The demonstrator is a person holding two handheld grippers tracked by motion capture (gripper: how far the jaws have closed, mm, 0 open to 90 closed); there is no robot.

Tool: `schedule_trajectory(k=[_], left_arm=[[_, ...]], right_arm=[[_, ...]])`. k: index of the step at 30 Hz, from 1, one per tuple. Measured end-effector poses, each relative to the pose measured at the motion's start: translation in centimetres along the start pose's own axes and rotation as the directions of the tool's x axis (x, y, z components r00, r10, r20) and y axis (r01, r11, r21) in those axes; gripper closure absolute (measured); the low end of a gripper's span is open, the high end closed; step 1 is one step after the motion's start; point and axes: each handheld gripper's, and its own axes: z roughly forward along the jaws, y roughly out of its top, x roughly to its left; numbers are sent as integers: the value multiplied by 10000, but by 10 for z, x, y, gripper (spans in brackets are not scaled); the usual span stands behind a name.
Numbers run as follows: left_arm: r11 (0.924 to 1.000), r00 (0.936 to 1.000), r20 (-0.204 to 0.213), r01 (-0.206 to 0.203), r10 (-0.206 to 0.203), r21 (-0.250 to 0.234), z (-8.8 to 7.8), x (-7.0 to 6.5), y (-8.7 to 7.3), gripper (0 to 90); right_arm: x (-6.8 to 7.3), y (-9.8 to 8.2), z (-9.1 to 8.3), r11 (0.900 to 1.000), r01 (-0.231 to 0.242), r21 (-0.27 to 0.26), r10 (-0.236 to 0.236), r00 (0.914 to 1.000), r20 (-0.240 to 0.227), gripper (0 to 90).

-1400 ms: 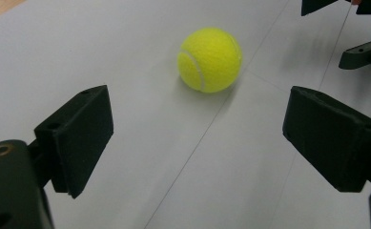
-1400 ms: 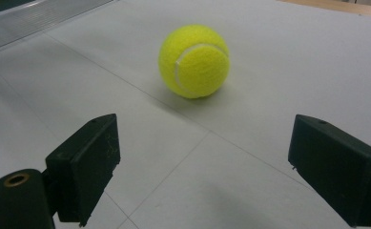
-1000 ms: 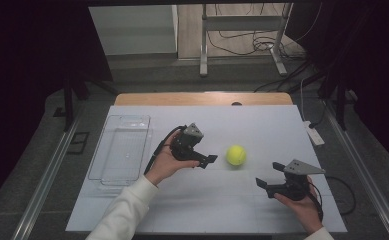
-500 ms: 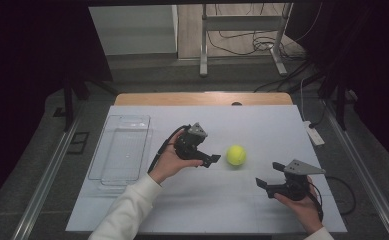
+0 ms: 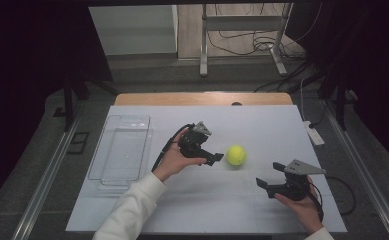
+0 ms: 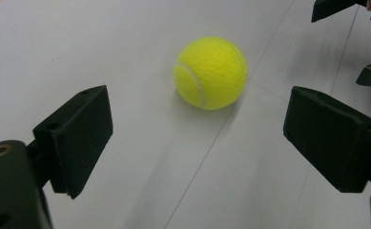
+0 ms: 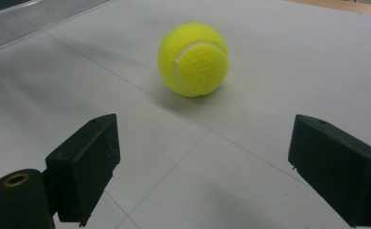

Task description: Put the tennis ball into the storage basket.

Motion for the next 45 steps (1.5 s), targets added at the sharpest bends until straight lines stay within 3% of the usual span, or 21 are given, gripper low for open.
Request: schedule_trajectory(k=[25,45], left_arm=[[9996,9999,50,113,-114,265,16,4,14,109],[9975,9995,297,-106,85,701,44,0,25,105]], right_arm=[[0,0,0,10000,-11,-19,11,10000,-39,107],[0,0,1,10000,11,-5,-11,10000,-60,108]])
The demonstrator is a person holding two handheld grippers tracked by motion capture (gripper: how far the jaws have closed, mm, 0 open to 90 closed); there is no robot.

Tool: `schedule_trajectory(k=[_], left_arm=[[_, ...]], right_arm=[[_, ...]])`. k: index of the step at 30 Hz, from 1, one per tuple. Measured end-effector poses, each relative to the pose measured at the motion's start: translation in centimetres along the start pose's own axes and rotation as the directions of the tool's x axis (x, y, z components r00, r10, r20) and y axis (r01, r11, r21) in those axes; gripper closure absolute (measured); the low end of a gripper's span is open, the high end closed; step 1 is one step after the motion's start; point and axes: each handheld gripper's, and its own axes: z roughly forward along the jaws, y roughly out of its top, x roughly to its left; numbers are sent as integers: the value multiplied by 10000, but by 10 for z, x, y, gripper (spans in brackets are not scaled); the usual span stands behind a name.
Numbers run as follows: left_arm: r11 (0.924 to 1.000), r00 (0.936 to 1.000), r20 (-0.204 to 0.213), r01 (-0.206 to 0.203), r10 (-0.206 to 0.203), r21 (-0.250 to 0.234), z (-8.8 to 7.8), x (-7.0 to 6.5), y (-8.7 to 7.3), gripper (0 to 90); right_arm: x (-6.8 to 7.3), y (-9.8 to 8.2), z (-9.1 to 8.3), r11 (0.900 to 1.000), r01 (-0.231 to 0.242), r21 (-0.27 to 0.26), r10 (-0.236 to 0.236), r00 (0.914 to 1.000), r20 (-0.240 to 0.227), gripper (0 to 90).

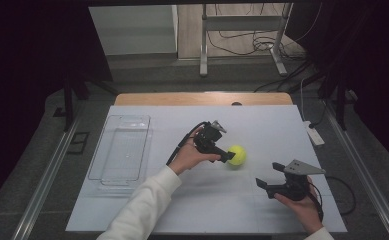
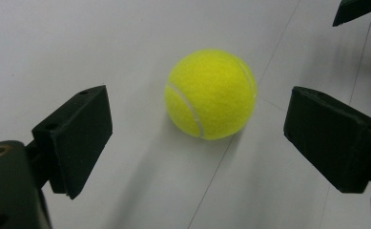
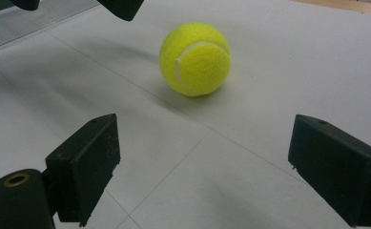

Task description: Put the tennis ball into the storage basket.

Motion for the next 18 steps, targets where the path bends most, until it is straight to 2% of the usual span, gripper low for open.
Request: schedule_trajectory(k=[18], left_arm=[[9998,9998,168,-59,56,179,15,-4,9,95]], right_arm=[[-1,-1,1,10000,-22,79,22,10000,3,107]])
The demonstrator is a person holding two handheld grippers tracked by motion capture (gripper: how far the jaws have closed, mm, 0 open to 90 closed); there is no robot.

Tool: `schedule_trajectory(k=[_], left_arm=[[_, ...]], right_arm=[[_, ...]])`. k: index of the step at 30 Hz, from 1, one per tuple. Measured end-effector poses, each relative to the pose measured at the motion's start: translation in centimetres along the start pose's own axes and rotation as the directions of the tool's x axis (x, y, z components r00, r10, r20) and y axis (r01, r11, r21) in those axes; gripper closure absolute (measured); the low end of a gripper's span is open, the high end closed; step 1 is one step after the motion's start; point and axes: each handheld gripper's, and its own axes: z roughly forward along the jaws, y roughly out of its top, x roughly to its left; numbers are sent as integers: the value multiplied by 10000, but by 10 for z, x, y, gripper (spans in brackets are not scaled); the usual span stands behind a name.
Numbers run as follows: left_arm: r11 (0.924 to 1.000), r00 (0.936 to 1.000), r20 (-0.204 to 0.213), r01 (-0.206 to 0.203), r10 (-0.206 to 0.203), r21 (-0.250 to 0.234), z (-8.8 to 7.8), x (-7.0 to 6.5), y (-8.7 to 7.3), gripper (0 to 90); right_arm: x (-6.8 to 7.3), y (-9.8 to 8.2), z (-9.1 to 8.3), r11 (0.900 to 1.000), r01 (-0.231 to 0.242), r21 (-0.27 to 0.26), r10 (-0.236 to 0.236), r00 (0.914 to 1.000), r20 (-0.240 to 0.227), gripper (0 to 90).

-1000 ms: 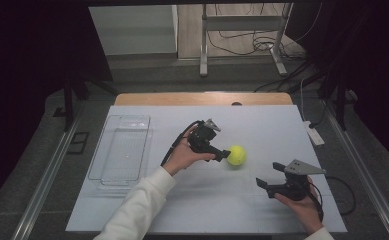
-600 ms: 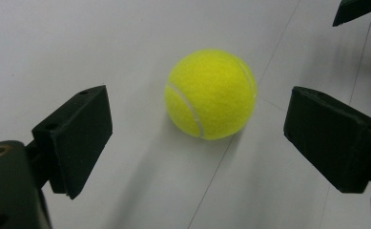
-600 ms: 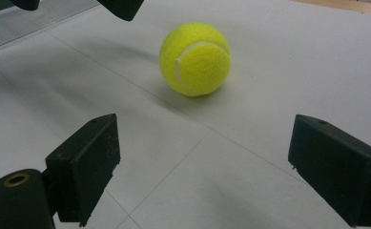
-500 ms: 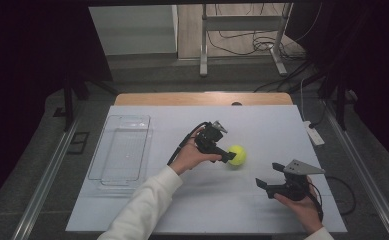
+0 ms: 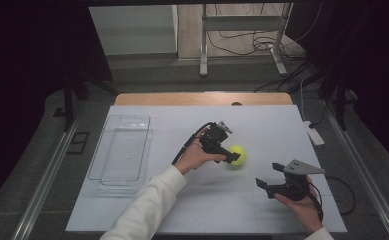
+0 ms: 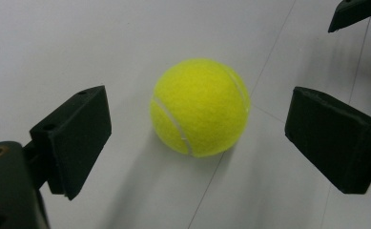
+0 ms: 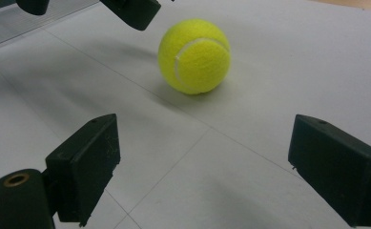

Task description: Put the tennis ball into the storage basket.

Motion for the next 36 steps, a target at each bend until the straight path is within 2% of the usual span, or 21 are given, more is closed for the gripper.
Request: schedule_trajectory(k=[9,10,12,17,22,24,32,36], left_arm=[[9998,9999,49,140,-140,128,13,-2,4,84],[9997,10000,30,48,-49,223,14,-1,5,83],[9995,9997,27,256,-256,174,18,-2,6,75],[9990,9997,42,251,-253,382,25,-1,6,73],[9986,9993,38,373,-374,383,32,-1,7,69],[9985,9996,32,283,-285,478,33,0,8,70],[9972,9987,112,492,-499,567,43,2,7,73],[9962,9992,46,389,-394,776,47,2,7,89]], right_arm=[[0,0,0,10000,-13,12,13,10000,-11,107],[0,0,0,10000,-1,14,1,10000,4,107],[0,0,0,10000,-18,15,18,10000,-9,107],[0,0,0,10000,-30,19,30,10000,-18,107],[0,0,0,10000,-9,31,9,10000,-16,107],[0,0,1,10000,-6,37,6,10000,-11,107],[0,-1,1,10000,-2,51,1,10000,11,107],[0,-1,1,10000,11,53,-11,10000,16,107]])
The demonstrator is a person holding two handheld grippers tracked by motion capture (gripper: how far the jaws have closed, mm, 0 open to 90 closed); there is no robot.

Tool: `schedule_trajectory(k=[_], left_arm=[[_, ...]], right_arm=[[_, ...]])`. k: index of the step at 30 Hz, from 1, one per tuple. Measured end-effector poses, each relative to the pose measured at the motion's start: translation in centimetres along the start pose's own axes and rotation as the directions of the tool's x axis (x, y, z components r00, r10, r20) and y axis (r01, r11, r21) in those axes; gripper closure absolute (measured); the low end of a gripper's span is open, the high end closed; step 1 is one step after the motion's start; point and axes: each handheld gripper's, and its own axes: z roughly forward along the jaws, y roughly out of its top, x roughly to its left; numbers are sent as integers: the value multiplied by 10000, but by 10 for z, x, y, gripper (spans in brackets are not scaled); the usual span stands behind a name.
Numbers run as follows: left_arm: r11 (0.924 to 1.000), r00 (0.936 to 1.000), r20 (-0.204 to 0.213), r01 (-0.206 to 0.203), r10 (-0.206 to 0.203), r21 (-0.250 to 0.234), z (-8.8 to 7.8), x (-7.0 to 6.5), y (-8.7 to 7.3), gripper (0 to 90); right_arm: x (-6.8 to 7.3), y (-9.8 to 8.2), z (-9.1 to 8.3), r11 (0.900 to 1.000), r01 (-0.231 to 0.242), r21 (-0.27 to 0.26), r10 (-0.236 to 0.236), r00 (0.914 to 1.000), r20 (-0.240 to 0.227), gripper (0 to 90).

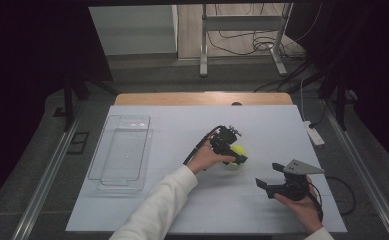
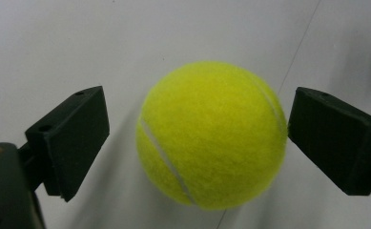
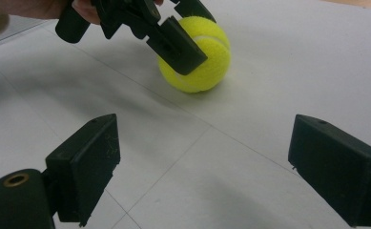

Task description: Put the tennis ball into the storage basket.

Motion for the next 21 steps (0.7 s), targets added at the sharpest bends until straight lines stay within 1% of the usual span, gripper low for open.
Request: schedule_trajectory(k=[3,4,7,8,9,14,16,18,20,21], left_arm=[[9999,10000,-22,-10,10,107,2,0,-1,131],[9999,10000,-36,-24,25,171,3,-1,-1,131],[10000,9998,211,0,-2,95,2,-1,-1,212],[10000,9998,208,2,-4,59,2,-2,-1,249],[9999,9998,162,-66,64,138,1,-3,0,254],[9998,9999,87,-122,121,182,0,-4,0,262],[9997,9998,3,-193,193,113,-2,-4,0,263],[9999,9999,36,-151,151,40,-4,-4,0,264],[9998,9997,132,-210,211,-69,-9,-3,1,265],[9998,9997,132,-210,211,-69,-9,-3,1,265]], right_arm=[[0,0,0,10000,-13,-7,13,10000,0,108],[0,0,0,10000,-19,-10,19,10000,-3,107],[0,0,0,10000,-1,-9,1,10000,-4,108],[0,0,0,10000,-5,-8,5,10000,-7,108],[0,0,0,10000,-8,-11,8,10000,-5,108],[0,0,0,10000,-12,-13,12,10000,4,108],[0,0,0,10000,-5,-8,5,10000,10,108],[0,0,0,10000,-7,-9,7,10000,12,108],[0,0,0,10000,-26,-24,26,10000,8,108],[0,0,0,10000,-26,-24,26,10000,8,108]])
